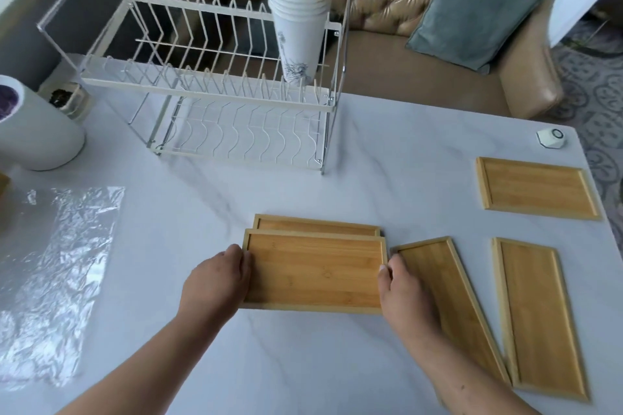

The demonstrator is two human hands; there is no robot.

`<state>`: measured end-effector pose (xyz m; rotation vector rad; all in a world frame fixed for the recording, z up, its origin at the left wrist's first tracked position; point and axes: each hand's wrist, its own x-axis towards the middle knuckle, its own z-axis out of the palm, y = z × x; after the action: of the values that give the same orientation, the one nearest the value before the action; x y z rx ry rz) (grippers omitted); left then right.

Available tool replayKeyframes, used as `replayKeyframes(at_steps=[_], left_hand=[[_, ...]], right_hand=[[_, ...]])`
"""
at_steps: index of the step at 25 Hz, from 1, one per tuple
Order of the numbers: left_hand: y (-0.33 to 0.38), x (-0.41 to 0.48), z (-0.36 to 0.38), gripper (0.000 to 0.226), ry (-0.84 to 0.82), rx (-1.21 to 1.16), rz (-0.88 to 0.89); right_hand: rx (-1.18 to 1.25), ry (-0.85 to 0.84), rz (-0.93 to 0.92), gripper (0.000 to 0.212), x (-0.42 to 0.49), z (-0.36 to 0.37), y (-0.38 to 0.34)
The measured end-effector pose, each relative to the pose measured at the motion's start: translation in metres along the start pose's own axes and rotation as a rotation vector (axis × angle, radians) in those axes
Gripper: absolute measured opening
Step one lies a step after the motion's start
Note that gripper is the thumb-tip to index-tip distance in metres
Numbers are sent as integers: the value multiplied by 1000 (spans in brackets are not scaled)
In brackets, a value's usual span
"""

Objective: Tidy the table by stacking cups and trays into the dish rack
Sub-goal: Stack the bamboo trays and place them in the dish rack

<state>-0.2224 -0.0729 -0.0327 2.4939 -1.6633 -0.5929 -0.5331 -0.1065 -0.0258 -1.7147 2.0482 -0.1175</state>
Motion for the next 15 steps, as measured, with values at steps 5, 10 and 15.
replayKeyframes(at_steps=[5, 10, 15], left_hand=[[10, 18, 9, 42, 22, 11, 11], [11, 42, 14, 41, 20, 35, -7], [13, 51, 23, 41, -11, 51, -12]], right_hand=[[67, 58, 27, 24, 19, 9, 0], [87, 67, 11, 26, 39, 20, -3], [98, 36, 22, 28, 43, 25, 3]])
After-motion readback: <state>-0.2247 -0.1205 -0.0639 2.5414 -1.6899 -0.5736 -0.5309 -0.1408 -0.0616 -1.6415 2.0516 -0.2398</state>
